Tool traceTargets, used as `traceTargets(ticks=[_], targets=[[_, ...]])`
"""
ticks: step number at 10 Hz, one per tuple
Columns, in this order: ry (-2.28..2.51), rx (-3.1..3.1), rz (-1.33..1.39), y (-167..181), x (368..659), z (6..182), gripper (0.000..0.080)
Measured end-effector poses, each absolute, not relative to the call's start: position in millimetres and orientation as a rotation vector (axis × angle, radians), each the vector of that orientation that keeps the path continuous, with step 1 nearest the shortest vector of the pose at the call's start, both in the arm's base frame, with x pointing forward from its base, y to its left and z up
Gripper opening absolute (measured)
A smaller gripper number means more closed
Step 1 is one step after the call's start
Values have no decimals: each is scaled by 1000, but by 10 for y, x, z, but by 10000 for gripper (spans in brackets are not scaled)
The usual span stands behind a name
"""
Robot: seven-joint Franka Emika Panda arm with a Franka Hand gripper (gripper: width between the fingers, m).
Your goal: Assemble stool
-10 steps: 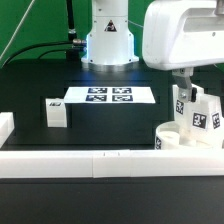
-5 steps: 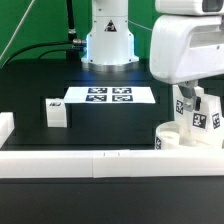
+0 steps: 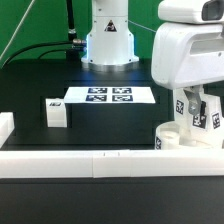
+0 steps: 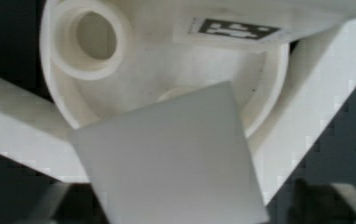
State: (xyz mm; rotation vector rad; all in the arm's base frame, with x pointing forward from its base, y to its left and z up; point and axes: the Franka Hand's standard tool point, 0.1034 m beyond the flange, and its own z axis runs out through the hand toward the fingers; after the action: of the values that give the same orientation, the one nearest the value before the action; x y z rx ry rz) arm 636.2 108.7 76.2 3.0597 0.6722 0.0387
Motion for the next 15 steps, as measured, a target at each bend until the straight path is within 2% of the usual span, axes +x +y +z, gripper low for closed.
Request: traceTargets(ticks=[1,2,3,6,11,12,13,15], targets=[[563,3083,39,1087,6362,762,386],[446,3103,40,1087,6362,761,386],[343,3117,40,1087,6362,761,350],[-85,3137,113,1078,6401,746,349],[-1418,2900,142,1114,6415,734,347],[-1559,2869,120,1054,6418,723,347],[-1434,2896,145,1049,6417,725,347],[-1681,2777,124,1067,6411,720,347]])
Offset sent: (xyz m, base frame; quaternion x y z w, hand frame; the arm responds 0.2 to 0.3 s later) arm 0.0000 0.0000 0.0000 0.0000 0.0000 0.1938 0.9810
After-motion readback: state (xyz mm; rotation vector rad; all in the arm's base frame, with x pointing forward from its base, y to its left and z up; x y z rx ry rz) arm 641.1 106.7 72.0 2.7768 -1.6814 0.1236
